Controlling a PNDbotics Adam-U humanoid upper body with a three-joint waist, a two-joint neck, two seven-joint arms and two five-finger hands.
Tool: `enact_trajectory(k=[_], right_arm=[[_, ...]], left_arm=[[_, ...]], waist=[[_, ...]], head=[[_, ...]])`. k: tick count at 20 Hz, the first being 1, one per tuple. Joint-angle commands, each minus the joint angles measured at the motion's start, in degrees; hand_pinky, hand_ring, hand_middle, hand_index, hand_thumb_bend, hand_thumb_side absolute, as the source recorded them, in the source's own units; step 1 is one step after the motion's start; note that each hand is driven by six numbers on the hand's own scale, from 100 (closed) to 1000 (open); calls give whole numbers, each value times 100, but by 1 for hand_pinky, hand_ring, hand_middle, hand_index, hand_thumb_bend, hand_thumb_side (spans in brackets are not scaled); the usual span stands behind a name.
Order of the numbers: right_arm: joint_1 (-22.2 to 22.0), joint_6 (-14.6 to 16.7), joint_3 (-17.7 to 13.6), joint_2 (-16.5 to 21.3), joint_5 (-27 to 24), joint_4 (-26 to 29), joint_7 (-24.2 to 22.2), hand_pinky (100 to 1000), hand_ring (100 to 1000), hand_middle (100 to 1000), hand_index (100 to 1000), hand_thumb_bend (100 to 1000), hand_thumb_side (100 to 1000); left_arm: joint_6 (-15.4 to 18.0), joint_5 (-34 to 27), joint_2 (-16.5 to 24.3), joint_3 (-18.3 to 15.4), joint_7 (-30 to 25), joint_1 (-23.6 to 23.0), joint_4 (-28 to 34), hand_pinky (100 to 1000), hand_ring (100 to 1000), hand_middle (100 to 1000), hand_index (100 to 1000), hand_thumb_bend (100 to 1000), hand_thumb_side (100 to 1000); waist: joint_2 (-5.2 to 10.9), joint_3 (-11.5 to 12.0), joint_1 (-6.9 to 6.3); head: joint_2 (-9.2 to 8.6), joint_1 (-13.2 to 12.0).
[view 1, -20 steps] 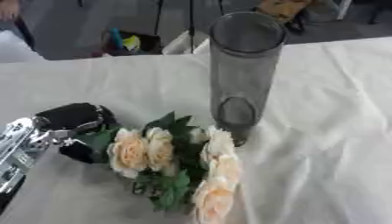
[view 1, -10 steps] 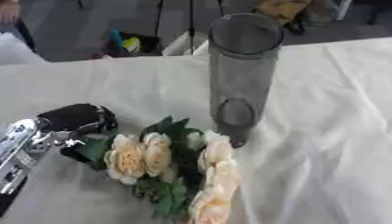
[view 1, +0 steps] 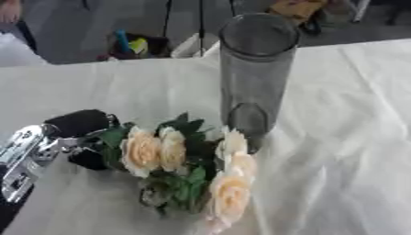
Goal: Arrange flowers into the vase.
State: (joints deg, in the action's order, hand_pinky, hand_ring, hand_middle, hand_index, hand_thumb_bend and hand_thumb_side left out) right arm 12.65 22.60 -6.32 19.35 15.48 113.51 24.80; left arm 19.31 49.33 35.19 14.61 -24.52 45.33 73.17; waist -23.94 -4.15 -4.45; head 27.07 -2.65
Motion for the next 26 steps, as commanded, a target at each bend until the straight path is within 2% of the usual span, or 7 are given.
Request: enact_trajectory(k=[1, 4, 9, 11, 16, 20, 26], right_arm=[[31, -7, -34, 39, -3, 108, 3, 514, 650, 559, 815, 100, 895], [29, -9, -45, 35, 3, 108, 14, 515, 650, 557, 815, 100, 896], [27, -12, -62, 26, 12, 108, 33, 515, 651, 556, 816, 100, 891], [26, -14, -69, 20, 13, 108, 41, 515, 652, 556, 816, 100, 891], [14, -16, -80, 9, 24, 108, 55, 515, 652, 555, 816, 100, 891], [1, -20, -80, 6, 31, 108, 52, 515, 653, 555, 816, 100, 890], [-15, -15, -86, 16, 29, 108, 60, 516, 654, 555, 816, 100, 891]], left_arm=[[0, -42, 103, -12, -12, 68, 17, 138, 158, 232, 385, 100, 471], [3, -96, 93, -14, -12, 74, 12, 100, 120, 205, 380, 100, 500], [14, -126, 74, -12, -13, 79, -11, 100, 100, 143, 364, 100, 489], [11, -135, 60, -22, 7, 83, -26, 100, 100, 100, 292, 100, 486], [68, -153, 61, -13, 115, 82, 1, 100, 100, 100, 141, 125, 475], [194, -224, 104, -16, 297, 63, 126, 100, 100, 100, 104, 207, 461], [158, -381, 208, -94, 758, 55, 445, 100, 100, 100, 100, 149, 378]], waist=[[34, 13, -47], [32, 10, -46], [28, -10, -46], [26, -20, -45], [24, -44, -49], [29, -52, -51], [55, -42, -50]], head=[[-72, -11], [-77, -16], [-83, -32], [-93, -34], [-93, -33], [-84, -17], [-66, 5]])
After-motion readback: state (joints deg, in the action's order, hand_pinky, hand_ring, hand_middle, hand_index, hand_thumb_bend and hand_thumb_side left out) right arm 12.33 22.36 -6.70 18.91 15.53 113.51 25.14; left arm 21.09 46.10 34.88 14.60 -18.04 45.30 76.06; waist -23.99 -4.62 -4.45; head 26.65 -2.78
